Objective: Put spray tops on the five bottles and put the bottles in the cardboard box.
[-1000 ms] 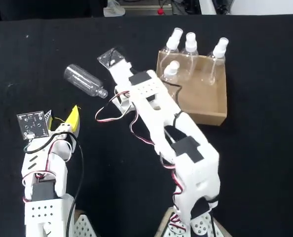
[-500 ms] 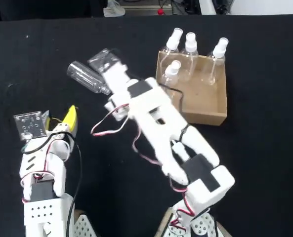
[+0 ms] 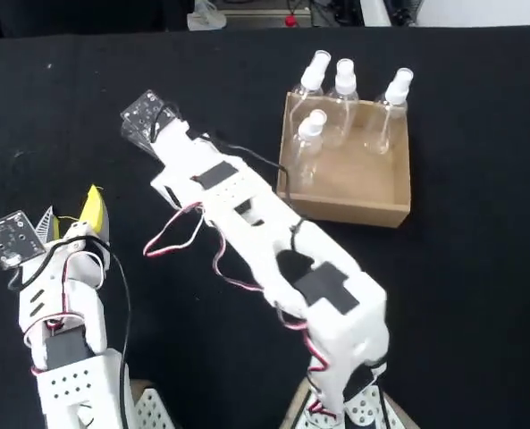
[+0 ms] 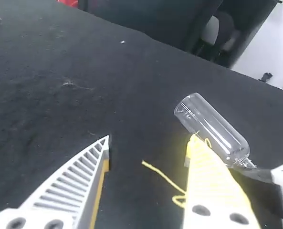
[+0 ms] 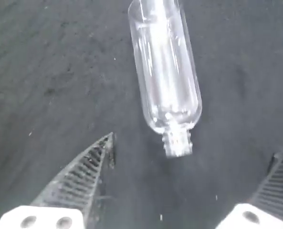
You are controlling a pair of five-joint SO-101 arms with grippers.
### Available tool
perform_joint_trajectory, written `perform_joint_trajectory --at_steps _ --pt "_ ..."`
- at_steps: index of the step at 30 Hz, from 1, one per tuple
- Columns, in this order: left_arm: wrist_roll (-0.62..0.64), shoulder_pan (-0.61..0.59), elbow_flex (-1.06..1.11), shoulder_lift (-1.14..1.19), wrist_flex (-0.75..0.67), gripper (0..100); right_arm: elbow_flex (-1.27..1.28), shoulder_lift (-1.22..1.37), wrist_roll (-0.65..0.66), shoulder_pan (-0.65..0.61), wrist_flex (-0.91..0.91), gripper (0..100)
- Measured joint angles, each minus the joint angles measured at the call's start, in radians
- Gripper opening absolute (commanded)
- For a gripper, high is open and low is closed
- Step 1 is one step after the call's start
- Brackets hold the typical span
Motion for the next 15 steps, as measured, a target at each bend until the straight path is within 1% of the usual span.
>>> perform_joint_trajectory --at_steps 5,15 --pt "0.000 -0.011 0.000 0.000 0.000 25 -0.149 0.135 0.000 0.000 0.005 42.1" --pt "0.009 -0.051 0.000 -0.009 0.000 25 -0.474 0.327 0.000 -0.002 0.147 42.1"
